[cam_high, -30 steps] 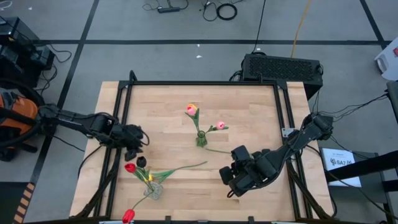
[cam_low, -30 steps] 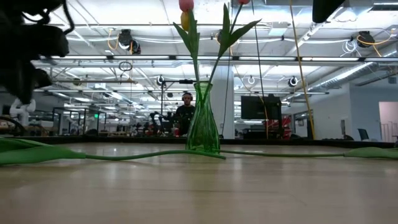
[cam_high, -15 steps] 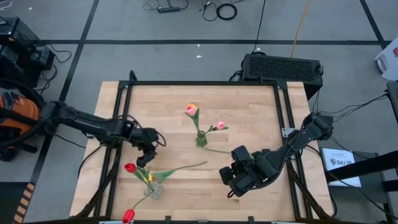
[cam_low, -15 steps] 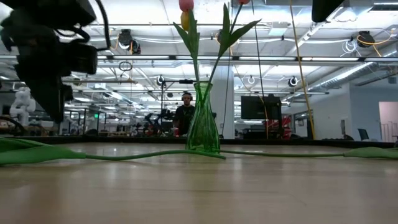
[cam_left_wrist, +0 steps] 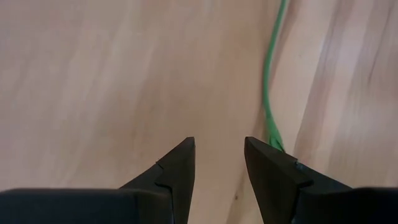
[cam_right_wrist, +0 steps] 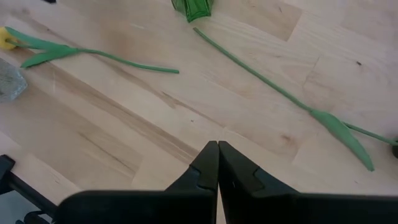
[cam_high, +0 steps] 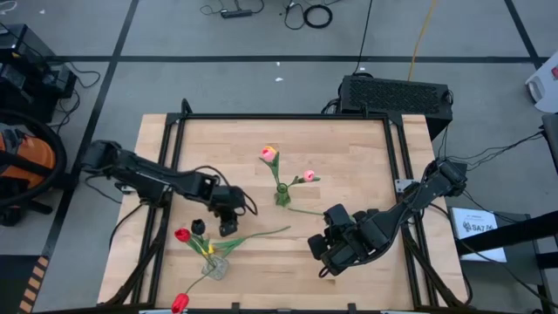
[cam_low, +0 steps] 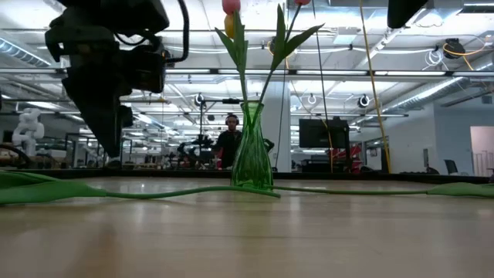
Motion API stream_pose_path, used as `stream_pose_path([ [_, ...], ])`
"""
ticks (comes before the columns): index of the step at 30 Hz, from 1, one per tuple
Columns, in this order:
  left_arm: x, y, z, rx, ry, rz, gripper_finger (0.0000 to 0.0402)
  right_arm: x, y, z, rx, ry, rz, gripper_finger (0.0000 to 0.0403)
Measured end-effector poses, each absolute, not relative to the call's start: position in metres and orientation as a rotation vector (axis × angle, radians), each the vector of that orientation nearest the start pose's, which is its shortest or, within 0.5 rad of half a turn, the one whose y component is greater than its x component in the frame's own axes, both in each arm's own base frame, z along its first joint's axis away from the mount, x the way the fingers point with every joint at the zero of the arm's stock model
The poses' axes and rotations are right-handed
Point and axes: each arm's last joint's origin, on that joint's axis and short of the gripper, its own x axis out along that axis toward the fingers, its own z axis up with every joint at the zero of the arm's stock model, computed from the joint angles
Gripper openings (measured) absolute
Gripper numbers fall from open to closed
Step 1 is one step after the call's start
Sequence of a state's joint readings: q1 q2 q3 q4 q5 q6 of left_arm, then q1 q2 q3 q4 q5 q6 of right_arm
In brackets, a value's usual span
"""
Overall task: Sort flowers into vase by color
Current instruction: Put the yellow tulip into the green vase
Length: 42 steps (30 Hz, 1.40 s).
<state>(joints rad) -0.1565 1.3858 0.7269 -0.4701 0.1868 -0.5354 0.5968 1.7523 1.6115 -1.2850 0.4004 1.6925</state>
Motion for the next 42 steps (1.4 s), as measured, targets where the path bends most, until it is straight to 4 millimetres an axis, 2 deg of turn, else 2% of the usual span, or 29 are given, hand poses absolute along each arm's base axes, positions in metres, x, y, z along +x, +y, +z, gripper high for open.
stream_pose_path([
  [7,0.263,-0.061,0.162,-0.431,1.26,-0.026,0.0145,0.281,0.177,0.295,0.782,0.96,-0.837,0.0],
  [18,0.282,-0.084,0.155,-0.313,1.29,-0.117,0.0145,0.282,0.177,0.295,0.775,0.945,-0.839,0.0],
  [28,0.289,-0.1,0.15,-0.278,1.303,-0.156,0.0145,0.282,0.177,0.295,0.774,0.935,-0.839,0.0],
  [38,0.292,-0.109,0.132,-0.213,1.317,-0.101,0.0144,0.287,0.179,0.297,0.795,0.86,-0.818,0.0],
  [42,0.292,-0.109,0.129,-0.176,1.322,-0.081,0.0119,0.288,0.179,0.297,0.797,0.844,-0.816,0.0],
])
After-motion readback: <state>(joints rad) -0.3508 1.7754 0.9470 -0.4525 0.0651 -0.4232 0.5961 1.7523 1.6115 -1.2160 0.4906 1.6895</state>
